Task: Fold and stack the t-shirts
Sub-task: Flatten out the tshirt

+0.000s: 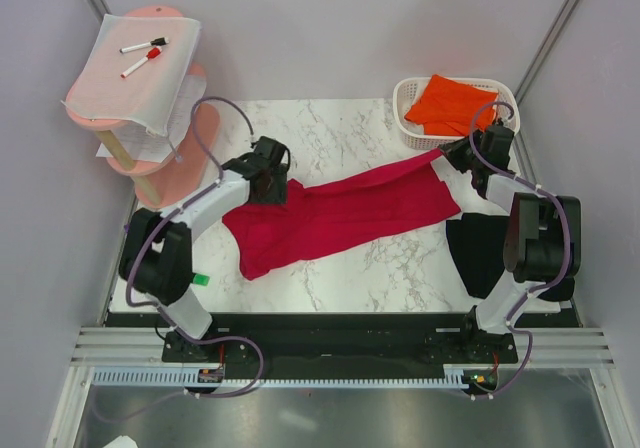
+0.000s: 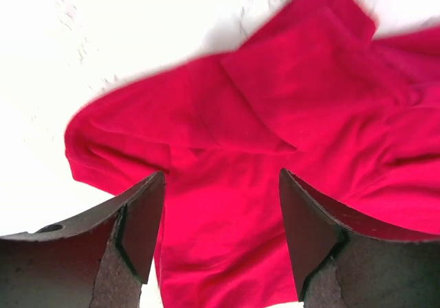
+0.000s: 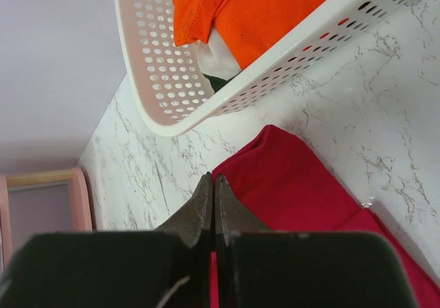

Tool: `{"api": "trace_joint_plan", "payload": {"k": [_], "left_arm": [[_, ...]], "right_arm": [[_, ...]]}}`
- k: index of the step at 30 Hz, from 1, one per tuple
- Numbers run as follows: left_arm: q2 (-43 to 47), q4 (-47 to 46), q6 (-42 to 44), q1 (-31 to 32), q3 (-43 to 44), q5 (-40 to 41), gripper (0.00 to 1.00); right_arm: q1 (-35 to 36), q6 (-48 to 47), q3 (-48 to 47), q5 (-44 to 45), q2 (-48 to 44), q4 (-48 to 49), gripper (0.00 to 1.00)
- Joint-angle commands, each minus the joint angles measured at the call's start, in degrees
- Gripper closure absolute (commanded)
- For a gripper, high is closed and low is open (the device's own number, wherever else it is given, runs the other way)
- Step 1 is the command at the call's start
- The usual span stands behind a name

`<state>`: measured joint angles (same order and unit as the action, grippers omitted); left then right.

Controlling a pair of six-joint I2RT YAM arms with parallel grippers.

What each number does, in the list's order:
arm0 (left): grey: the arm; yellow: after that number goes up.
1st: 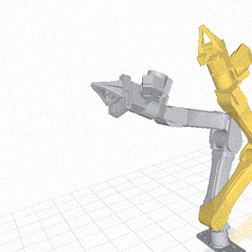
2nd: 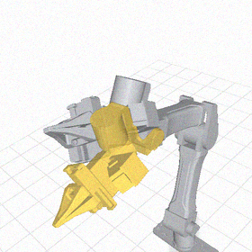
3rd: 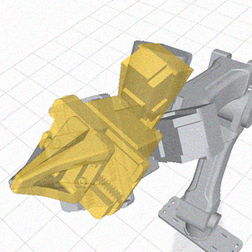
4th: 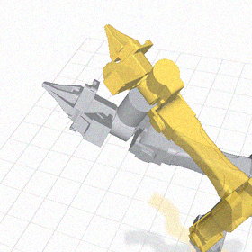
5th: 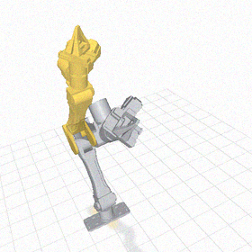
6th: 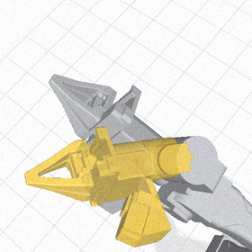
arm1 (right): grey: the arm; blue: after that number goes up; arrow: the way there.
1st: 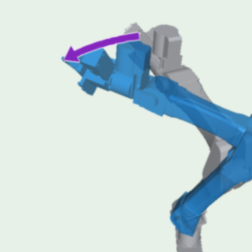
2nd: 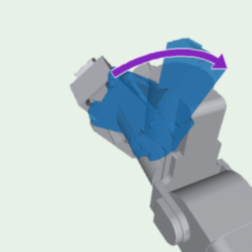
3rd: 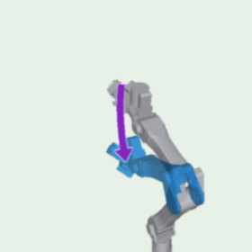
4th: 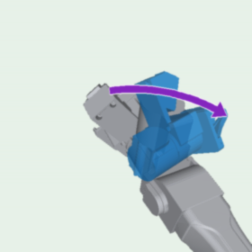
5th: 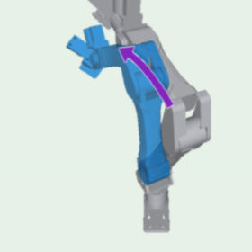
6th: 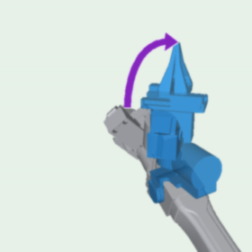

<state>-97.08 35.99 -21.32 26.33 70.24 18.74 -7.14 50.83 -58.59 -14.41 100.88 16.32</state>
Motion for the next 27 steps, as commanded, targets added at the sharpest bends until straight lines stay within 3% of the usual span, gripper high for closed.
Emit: {"api": "trace_joint_plan", "payload": {"k": [1, 13, 25, 27], "left_arm": [[6.55, -14.01, -0.56, -1.80, -5.45, -7.40, 0.26], [-1.35, -20.87, -1.71, -1.89, -3.00, -10.75, 0.32], [-6.98, -21.48, -4.43, -2.42, -1.77, -3.89, 0.36], [-8.56, -21.49, -4.52, -2.51, -0.90, -3.71, 0.46]], "right_arm": [[-0.60, -0.82, -0.30, -0.35, 0.63, 2.14, 1.00], [-1.74, -3.28, 3.13, 3.78, -0.07, -1.11, 1.00], [-1.74, -3.37, 4.01, 2.55, 2.13, 0.47, 1.00], [-1.74, -3.37, 4.01, 2.46, 2.21, 0.47, 1.00]]}}
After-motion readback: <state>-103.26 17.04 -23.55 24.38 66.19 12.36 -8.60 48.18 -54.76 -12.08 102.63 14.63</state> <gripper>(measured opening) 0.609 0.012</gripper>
